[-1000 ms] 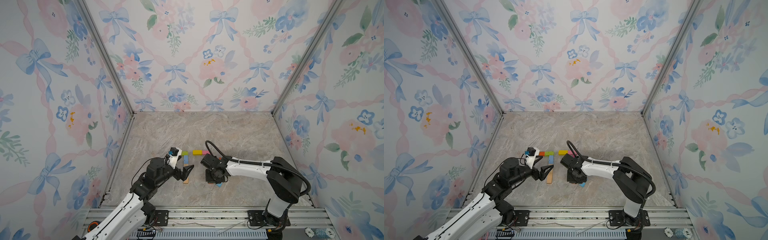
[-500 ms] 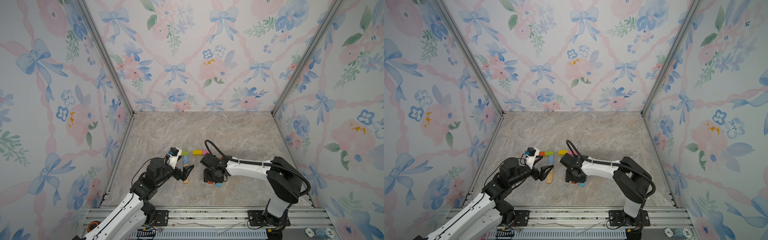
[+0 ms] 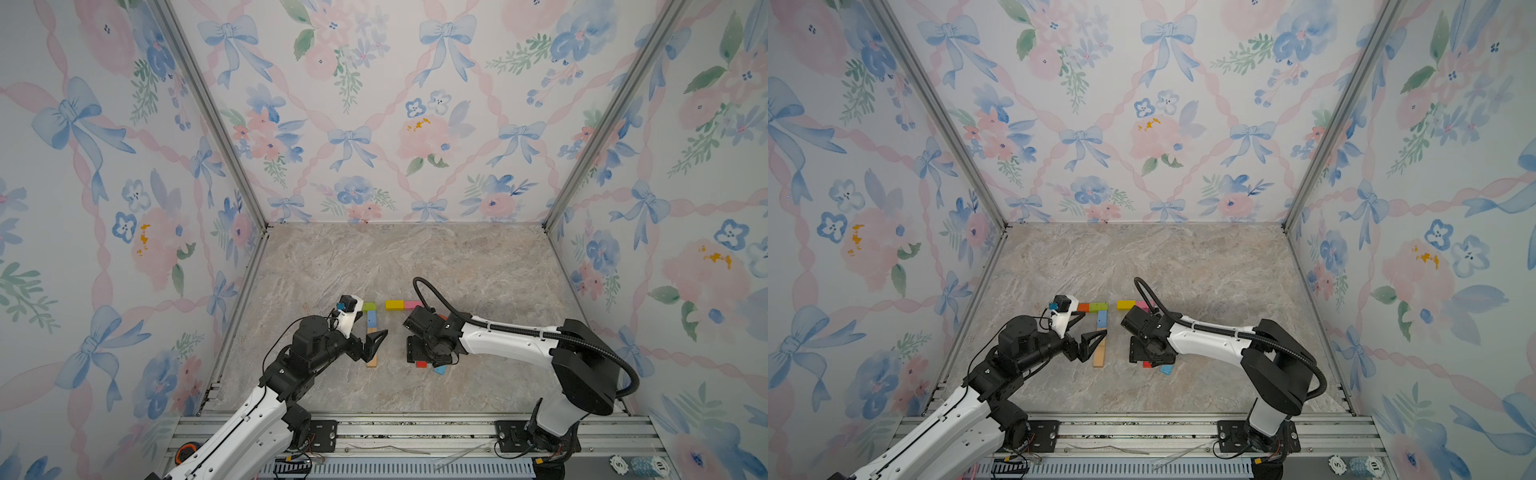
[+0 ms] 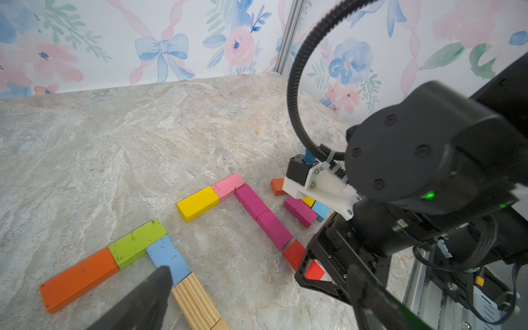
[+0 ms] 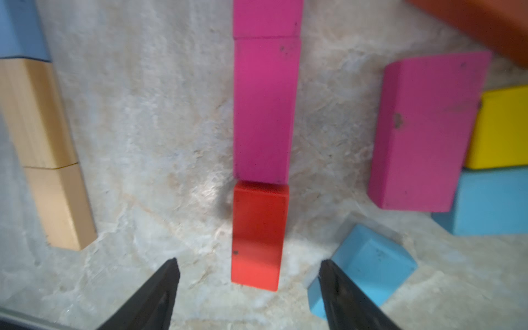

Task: Assemble the number 7 with building blocks
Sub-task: Assemble the building block at the center of the board.

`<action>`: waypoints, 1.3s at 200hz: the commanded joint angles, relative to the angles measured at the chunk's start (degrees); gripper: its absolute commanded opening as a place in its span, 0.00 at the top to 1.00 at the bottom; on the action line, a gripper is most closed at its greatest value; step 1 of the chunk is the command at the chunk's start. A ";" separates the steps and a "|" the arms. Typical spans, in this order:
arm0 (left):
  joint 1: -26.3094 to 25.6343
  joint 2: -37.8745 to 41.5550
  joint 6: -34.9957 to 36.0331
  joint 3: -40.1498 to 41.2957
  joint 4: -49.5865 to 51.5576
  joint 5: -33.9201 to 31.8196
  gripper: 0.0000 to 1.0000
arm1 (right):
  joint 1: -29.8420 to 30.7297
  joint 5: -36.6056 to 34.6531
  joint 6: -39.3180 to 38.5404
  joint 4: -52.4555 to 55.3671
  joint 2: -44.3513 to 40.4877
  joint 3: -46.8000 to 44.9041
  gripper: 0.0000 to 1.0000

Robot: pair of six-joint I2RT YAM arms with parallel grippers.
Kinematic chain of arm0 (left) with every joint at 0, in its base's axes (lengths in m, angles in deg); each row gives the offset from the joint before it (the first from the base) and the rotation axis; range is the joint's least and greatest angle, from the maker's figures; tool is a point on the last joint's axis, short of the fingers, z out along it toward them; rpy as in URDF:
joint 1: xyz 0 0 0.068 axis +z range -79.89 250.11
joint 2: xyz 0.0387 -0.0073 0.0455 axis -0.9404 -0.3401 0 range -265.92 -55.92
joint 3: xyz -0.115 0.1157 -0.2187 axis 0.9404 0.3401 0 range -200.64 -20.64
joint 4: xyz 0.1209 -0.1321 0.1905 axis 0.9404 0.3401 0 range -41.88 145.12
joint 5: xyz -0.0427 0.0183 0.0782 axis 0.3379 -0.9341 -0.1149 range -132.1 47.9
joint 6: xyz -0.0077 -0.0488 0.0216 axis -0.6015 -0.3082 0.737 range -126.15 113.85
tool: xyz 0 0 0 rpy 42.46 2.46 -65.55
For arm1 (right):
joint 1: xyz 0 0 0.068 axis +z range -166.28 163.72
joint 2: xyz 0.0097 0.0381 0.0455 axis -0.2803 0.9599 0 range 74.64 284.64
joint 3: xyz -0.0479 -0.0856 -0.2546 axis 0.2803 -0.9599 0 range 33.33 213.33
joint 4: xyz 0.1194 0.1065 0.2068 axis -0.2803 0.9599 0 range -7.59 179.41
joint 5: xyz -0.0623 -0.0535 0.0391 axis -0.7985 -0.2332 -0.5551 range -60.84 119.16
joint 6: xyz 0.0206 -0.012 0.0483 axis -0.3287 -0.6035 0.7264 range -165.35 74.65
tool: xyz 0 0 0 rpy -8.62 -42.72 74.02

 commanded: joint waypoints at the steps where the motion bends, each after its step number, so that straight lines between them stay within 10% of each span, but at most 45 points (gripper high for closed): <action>1: -0.30 1.05 1.05 0.77 -0.85 -0.49 0.02 | 2.42 -3.29 1.64 1.25 -4.11 -0.43 0.20; 83: -0.85 4.58 1.11 0.95 -0.66 -1.98 0.02 | 5.24 -2.64 9.11 -11.30 -14.81 -11.61 0.10; 260: -1.08 3.79 1.34 0.94 -0.72 -2.12 0.02 | 4.10 6.89 12.63 -26.04 -4.29 -16.94 0.09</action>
